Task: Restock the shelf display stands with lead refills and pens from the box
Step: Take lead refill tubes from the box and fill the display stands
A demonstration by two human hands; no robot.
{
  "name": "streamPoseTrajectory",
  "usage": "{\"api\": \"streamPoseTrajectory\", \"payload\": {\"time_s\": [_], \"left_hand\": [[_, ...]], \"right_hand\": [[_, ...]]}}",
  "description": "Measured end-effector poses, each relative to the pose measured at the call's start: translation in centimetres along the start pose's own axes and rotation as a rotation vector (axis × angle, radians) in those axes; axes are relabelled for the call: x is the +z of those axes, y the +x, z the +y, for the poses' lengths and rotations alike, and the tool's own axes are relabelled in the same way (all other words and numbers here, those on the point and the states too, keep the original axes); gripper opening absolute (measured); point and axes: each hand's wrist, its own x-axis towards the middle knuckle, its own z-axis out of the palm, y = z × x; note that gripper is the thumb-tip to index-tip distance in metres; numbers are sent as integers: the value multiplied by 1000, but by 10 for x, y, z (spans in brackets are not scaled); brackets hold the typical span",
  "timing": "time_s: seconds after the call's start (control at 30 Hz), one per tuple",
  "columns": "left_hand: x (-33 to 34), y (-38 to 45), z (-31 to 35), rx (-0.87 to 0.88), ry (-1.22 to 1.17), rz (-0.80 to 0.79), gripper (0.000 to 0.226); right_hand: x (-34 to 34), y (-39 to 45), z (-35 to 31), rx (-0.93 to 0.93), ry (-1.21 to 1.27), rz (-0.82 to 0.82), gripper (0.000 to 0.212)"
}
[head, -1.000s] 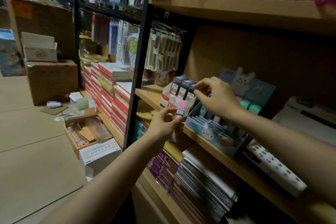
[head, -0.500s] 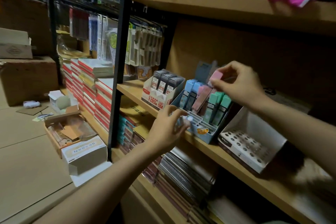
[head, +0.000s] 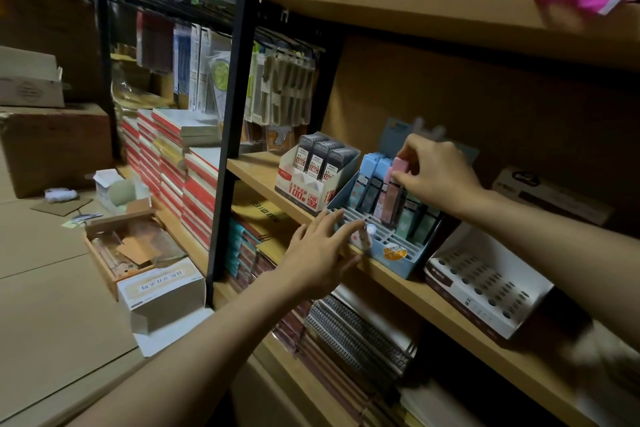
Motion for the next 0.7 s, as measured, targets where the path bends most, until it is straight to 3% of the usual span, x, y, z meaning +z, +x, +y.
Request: {"api": "streamPoseTrajectory", "payload": {"time_s": [0.7], "left_hand": [[-2,-3,4,14,-2,-26,65]], "right_hand": [[3,-7,10,80,-21,15,10]]}}
